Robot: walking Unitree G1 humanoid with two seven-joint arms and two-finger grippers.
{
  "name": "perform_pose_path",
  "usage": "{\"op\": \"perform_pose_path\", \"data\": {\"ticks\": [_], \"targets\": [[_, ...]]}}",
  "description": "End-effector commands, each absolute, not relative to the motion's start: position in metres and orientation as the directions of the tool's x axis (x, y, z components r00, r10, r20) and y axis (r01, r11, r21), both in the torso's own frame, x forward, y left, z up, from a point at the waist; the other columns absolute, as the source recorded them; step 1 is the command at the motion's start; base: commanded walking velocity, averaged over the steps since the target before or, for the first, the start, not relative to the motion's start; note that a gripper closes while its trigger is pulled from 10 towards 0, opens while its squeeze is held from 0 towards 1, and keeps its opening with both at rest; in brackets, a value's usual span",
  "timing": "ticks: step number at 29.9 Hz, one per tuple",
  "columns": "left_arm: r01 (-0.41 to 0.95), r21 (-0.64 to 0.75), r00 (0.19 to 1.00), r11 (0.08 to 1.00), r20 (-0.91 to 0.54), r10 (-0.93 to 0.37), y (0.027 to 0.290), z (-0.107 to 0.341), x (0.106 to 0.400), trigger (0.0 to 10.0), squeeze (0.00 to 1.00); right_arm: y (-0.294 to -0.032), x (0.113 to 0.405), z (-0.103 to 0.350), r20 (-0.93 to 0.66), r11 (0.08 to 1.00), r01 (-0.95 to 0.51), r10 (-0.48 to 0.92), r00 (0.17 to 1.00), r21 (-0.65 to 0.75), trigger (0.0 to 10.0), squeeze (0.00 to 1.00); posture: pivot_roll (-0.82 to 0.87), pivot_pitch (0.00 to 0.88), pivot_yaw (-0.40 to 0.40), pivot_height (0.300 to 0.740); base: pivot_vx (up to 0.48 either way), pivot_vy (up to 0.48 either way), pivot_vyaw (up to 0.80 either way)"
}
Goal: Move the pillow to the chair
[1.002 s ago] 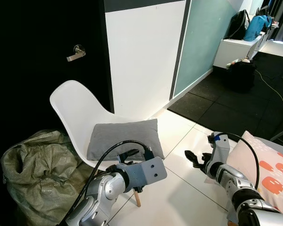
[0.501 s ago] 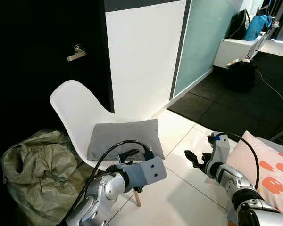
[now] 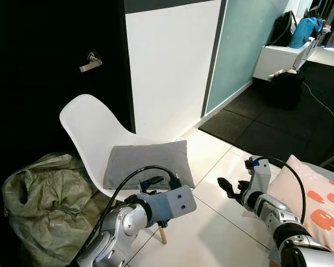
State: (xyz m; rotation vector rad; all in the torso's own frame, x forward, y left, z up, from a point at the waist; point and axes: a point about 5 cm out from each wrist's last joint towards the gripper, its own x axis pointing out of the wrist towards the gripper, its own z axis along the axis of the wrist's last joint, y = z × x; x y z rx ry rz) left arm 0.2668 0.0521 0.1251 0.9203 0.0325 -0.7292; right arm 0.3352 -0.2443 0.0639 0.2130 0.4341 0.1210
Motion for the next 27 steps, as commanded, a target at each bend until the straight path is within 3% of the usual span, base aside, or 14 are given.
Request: {"op": "perform_pose_path", "data": {"ticks": [1, 27], "targets": [[0.58, 0.727, 0.764, 0.368, -0.329, -0.555, 0.053, 0.1263, 0.2663, 10.0, 0.0, -0.243, 0.3355, 0.0641, -0.401, 0.967, -0.072, 0.168, 0.901, 0.244, 10.0, 0.0, -0.18, 0.036, -0.004, 0.734, 0.0, 0.0, 0.0], [0.579, 0.728, 0.765, 0.367, -0.329, -0.554, 0.0522, 0.125, 0.2664, 10.0, 0.0, -0.2446, 0.3364, 0.0662, -0.399, 0.968, -0.074, 0.167, 0.902, 0.238, 10.0, 0.0, -0.18, 0.029, -0.004, 0.734, 0.0, 0.0, 0.0]]}}
